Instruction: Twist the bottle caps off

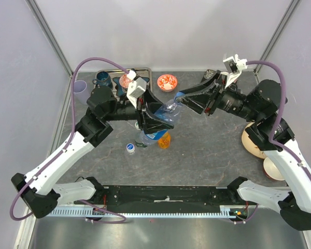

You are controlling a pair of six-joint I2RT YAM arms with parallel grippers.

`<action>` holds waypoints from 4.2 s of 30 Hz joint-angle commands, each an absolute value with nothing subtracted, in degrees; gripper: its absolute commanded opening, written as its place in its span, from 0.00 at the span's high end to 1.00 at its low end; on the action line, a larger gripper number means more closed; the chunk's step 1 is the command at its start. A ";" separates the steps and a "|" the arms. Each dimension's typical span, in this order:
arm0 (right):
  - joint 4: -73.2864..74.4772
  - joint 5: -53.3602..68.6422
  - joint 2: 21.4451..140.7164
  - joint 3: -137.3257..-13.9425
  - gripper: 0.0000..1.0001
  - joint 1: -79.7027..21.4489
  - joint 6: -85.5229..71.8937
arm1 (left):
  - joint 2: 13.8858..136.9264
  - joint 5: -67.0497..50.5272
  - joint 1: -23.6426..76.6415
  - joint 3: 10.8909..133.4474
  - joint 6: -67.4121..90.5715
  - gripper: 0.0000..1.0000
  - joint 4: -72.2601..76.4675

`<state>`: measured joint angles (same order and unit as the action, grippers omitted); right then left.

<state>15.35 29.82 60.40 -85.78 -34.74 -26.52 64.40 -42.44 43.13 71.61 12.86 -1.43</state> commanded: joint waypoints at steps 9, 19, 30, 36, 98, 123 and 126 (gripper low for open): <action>3.35 58.09 58.62 -79.02 1.00 -36.74 -24.61 | 68.11 -73.21 39.46 70.40 39.98 0.67 29.61; 4.48 55.38 59.77 -78.84 1.00 -37.27 -24.17 | 68.29 -71.81 39.37 70.75 36.58 0.66 25.77; 5.54 48.52 59.68 -81.65 0.37 -37.18 -26.01 | 66.97 -67.50 39.37 71.63 28.39 0.66 14.77; 5.98 44.30 60.12 -82.88 0.29 -37.27 -28.12 | 66.71 -67.06 39.37 71.37 26.98 0.66 13.45; 30.15 3.34 69.43 -97.56 0.45 -39.20 -35.07 | 63.81 21.18 63.81 69.17 -13.27 0.69 -0.18; 26.81 28.01 64.07 -95.27 1.00 -39.29 -22.07 | 59.67 -26.02 57.05 75.22 -0.89 0.69 -8.87; 25.58 33.03 63.02 -94.84 1.00 -39.29 -20.83 | 60.38 -40.88 52.57 76.64 4.03 0.69 -8.79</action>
<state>27.22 21.96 63.51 -94.85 -38.98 -25.43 60.27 -12.73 56.10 72.23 -3.92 -9.85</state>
